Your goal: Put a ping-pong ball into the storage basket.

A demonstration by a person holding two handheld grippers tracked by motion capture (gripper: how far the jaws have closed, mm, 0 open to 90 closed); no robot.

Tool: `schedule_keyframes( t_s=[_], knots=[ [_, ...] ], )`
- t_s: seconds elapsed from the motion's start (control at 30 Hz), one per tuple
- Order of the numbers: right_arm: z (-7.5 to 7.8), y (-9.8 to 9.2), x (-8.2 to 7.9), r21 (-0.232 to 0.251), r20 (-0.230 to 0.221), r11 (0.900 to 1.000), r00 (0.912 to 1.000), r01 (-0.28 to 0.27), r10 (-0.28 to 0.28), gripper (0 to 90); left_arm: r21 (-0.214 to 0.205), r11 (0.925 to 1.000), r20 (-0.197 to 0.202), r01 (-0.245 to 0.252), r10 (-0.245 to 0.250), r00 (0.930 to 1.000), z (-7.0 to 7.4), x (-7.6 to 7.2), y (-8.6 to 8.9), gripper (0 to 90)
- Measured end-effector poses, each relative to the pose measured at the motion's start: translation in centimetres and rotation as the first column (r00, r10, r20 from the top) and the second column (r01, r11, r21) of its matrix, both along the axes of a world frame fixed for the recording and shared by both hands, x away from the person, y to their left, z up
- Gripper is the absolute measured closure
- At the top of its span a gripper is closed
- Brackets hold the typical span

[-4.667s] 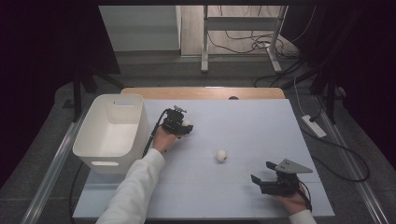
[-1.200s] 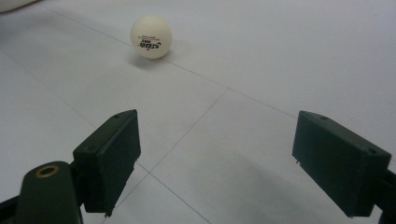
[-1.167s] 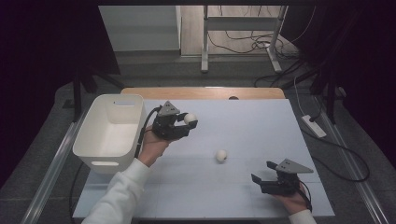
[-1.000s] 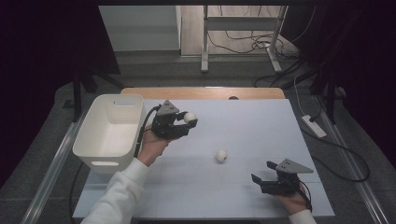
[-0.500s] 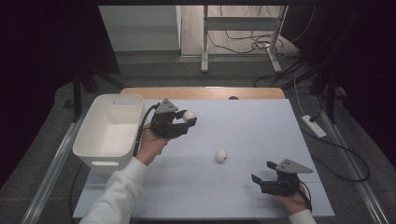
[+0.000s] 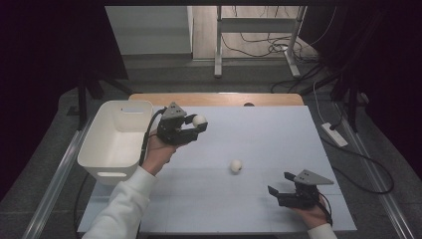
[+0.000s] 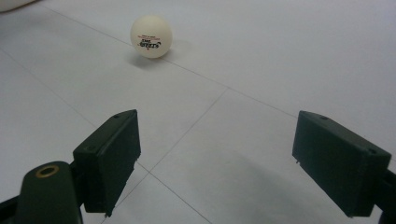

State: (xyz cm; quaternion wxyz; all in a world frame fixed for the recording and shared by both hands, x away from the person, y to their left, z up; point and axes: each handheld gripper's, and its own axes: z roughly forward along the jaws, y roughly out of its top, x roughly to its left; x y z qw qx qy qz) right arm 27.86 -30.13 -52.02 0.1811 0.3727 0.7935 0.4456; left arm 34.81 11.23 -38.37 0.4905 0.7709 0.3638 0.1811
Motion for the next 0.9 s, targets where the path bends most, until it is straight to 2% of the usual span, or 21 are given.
schedule_keyframes(
  t_s=[0.5, 0.9],
  knots=[
    [0.0, 0.0, 0.0, 0.006, 0.000, 1.0000, 1.0000, -0.001, 0.001, 15.1, -0.003, 0.9999, 0.017, -0.016, 0.016, 0.9997, 0.9, -0.1, 0.6, 50.4],
    [0.1, -0.1, 0.0, 0.011, 0.002, 0.9999, 1.0000, 0.002, -0.002, 15.1, -0.002, 0.9991, 0.022, -0.042, 0.042, 0.9989, 1.6, -0.1, 1.8, 50.3]
  ],
)
